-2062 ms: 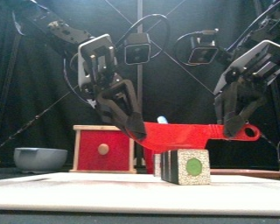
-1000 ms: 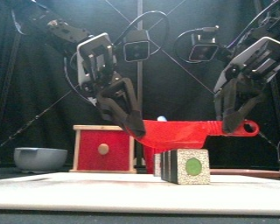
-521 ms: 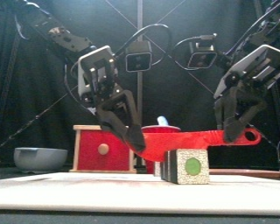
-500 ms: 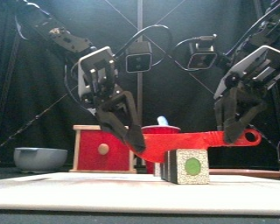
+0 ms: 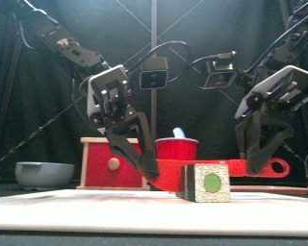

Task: Place sushi on board then cut the sushi with the knife then place the pieces on the plate
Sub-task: Cut the sushi into 4 pieces

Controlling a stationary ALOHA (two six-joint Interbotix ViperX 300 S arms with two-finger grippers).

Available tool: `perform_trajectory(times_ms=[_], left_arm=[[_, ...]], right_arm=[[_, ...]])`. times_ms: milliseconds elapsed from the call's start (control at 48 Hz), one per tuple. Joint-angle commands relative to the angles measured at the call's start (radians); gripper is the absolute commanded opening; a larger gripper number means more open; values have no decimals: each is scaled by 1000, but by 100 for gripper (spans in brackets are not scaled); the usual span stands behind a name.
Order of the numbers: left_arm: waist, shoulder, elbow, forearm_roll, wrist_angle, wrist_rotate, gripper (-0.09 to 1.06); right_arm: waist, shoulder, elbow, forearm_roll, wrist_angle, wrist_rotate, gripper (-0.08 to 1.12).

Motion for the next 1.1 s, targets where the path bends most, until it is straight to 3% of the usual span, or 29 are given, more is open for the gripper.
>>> perform_trajectory(times_ms=[21,312,562,812,1104], left_arm=[[15,-15,-12,6,-3,2,50],[34,-23,-11,31,5,2,50],[32,-48,-12,31,5,0,50],[-2,-115,-11,29,6,0,50],[-71,-109,-23,11,-3,-3,50]], right_arm=[[-21,-32,-12,-12,0,-2,42],[-37,-34,-15,-21,0,-2,42],[-32,-71,-26,-17,17,0,42],[-8,-156,-31,21,43,0,42],[74,-167,-21,72,43,2,42]])
